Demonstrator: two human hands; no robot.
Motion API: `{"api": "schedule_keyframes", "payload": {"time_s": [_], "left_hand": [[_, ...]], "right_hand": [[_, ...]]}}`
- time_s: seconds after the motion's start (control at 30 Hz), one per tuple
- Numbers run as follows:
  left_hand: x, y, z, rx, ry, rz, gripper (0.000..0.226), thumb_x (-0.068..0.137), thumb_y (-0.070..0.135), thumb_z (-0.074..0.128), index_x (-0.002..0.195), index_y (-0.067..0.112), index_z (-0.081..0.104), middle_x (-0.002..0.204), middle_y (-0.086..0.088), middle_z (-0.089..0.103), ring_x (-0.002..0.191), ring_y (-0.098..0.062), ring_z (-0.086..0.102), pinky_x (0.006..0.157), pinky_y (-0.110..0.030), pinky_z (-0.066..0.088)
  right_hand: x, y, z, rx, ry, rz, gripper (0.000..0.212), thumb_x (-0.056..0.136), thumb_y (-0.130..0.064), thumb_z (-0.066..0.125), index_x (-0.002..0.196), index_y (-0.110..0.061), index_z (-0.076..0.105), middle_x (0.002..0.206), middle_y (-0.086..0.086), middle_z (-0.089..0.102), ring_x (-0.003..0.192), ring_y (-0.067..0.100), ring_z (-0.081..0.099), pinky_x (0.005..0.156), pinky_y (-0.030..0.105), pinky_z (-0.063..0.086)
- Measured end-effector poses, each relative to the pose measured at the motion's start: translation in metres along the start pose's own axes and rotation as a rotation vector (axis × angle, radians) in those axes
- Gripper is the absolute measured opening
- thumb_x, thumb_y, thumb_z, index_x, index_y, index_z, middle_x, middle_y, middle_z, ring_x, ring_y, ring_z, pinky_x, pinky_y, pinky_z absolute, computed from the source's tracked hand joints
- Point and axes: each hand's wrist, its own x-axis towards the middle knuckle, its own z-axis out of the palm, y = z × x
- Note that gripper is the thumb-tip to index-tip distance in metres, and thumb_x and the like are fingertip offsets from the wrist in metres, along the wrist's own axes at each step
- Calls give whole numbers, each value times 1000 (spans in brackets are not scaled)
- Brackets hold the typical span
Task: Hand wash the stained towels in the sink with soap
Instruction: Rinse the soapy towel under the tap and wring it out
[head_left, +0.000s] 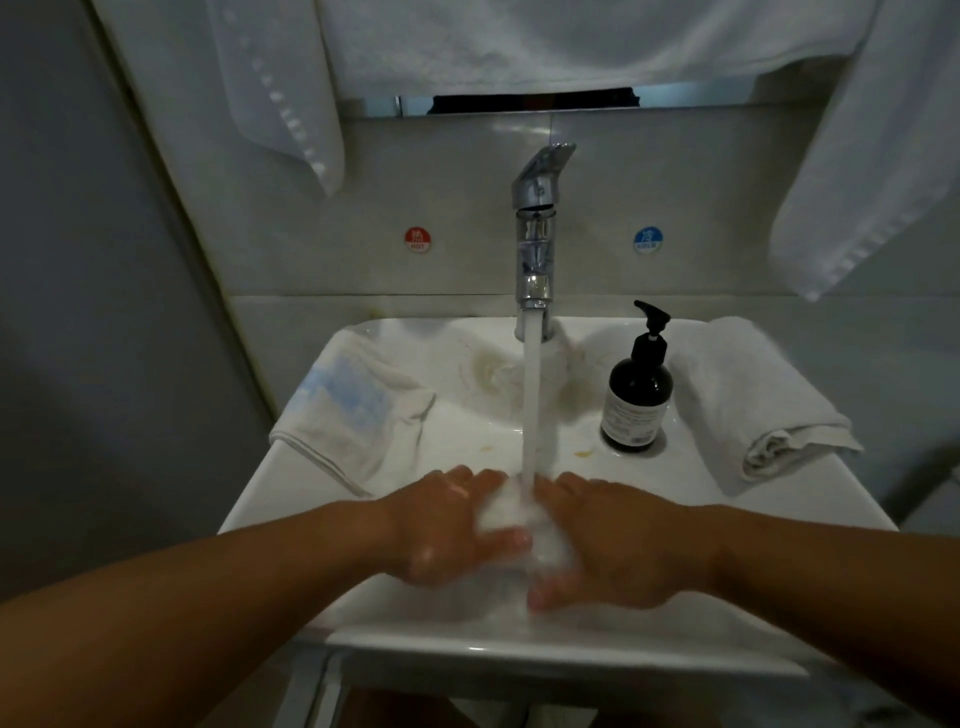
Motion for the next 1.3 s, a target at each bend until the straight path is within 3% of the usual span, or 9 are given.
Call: {"api": "schedule_keyframes", "payload": {"time_s": [0.13, 0.3, 0.47, 0.6, 0.7, 0.83, 0.93, 1.1, 1.3], "left_hand": [[13, -4, 7, 383, -60, 143, 52, 101, 65, 31, 150, 45, 32, 157, -1, 23, 134, -27, 38, 111, -42, 37], [27, -10, 7, 301, 85, 64, 69, 89, 80, 29, 123, 25, 51, 114, -2, 61, 85, -15, 58, 79, -30, 46], [36, -18, -1, 207, 100, -59, 40, 96, 56, 59, 120, 24, 64, 109, -5, 66, 100, -23, 65, 68, -20, 41], [30, -21, -7, 49, 198, -67, 59, 91, 67, 56, 123, 18, 68, 115, -4, 70, 106, -21, 64, 90, -28, 49], [15, -17, -4, -122, 178, 38, 63, 98, 62, 48, 151, 30, 39, 144, -2, 55, 133, -21, 50, 111, -32, 37], [17, -5, 2, 210, 29, 29, 86, 90, 73, 49, 156, 30, 16, 146, -5, 42, 131, -26, 44, 110, -40, 38], [28, -6, 4, 364, 57, 56, 60, 102, 57, 40, 147, 18, 35, 135, -13, 50, 114, -30, 56, 96, -40, 48], [34, -10, 2, 317, 218, 15, 57, 97, 58, 36, 126, 14, 57, 117, -12, 67, 99, -32, 65, 85, -38, 53], [23, -26, -4, -136, 89, 44, 45, 77, 82, 58, 90, 39, 63, 85, 12, 69, 77, -9, 65, 72, -26, 53]], "right_hand": [[13, 0, 4, -115, 19, 23, 91, 85, -73, 60, 153, -28, 20, 136, 8, 50, 107, 25, 60, 95, 41, 53], [27, 4, -5, -102, 84, 66, 68, 82, -75, 64, 129, -28, 48, 108, -1, 64, 89, 18, 64, 81, 38, 58], [27, 5, -7, 192, 92, 61, 52, 75, -67, 76, 111, -32, 65, 102, -12, 68, 88, 9, 64, 82, 29, 56], [14, 15, -15, 226, 105, 129, 81, 75, -76, 69, 141, -36, 42, 130, -8, 50, 111, 12, 54, 97, 30, 48], [1, 14, -13, 40, 59, 33, 100, 77, -78, 65, 154, -42, 13, 140, -7, 40, 121, 15, 46, 105, 33, 41], [10, 10, 6, -97, 47, 20, 100, 86, -70, 61, 156, -37, -3, 137, 6, 41, 114, 23, 51, 99, 39, 47], [22, 14, 2, -67, 78, 86, 74, 95, -70, 47, 149, -30, 16, 122, 9, 54, 99, 27, 60, 91, 44, 52], [24, 18, -3, 48, 209, 75, 78, 81, -88, 40, 131, -29, 45, 103, 1, 65, 85, 19, 62, 73, 35, 51], [13, 29, -11, 323, 207, 50, 43, 78, -59, 77, 105, -34, 55, 97, -12, 66, 84, 10, 62, 73, 26, 53]]}}
